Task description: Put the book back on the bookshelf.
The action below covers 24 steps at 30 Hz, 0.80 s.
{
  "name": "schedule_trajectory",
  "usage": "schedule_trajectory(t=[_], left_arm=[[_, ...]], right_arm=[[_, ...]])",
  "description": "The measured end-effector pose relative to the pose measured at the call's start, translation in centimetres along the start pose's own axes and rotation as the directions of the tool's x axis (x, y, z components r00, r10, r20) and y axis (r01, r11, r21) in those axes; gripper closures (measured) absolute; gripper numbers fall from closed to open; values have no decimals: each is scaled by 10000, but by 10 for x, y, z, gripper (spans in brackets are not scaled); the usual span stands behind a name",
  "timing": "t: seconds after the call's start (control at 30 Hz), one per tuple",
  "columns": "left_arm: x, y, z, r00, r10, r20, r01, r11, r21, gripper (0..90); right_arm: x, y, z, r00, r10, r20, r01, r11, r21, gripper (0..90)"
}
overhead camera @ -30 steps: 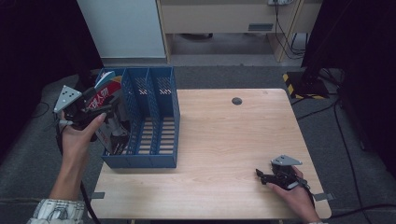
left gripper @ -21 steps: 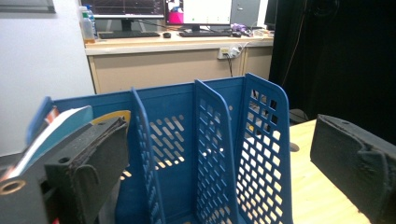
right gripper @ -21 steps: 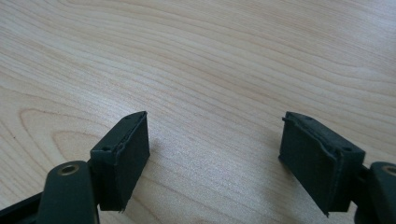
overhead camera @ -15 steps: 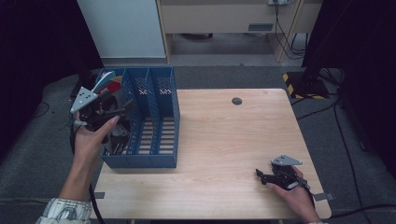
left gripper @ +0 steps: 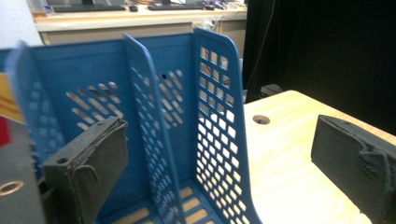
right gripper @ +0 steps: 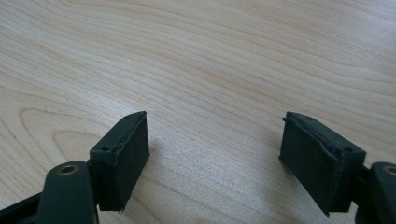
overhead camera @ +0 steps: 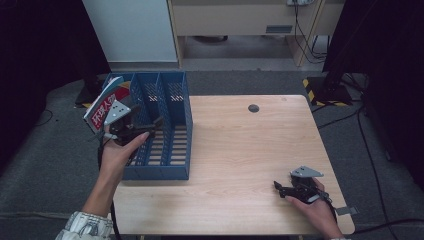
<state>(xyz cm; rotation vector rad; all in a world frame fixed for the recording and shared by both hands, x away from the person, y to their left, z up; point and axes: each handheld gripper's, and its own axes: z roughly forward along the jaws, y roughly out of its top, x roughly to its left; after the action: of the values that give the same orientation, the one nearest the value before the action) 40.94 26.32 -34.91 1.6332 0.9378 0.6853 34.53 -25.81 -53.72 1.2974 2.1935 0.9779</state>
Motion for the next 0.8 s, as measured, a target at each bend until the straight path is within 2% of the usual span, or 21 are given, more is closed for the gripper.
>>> schedule_trajectory(t=[0.17, 0.4, 0.47, 0.6, 0.77, 0.8], left_arm=[[-7, -6, 10, 9999, 3, 162, -8, 9997, 258, 30], [-23, -15, 25, 9975, 25, 708, -61, 9987, 510, 28], [-29, -20, 32, 9965, 28, 838, -84, 9978, 660, 28], [-36, -26, 40, 9948, -25, 1021, -66, 9961, 885, 28], [-44, -28, 46, 9930, -80, 1176, -41, 9948, 1018, 29], [-48, -28, 49, 9915, -43, 1301, -96, 9943, 1060, 29]], right_arm=[[0, 0, 0, 10000, -11, -8, 11, 10000, 24, 231], [0, 0, 1, 10000, -17, -6, 17, 10000, 84, 192], [0, 1, 2, 10000, 23, 22, -23, 9998, 181, 132], [0, 1, 3, 9998, 153, 121, -157, 9993, 340, 75], [0, 1, 3, 9998, 133, 120, -137, 9992, 364, 71], [0, 1, 3, 9999, 118, 119, -122, 9993, 348, 71]])
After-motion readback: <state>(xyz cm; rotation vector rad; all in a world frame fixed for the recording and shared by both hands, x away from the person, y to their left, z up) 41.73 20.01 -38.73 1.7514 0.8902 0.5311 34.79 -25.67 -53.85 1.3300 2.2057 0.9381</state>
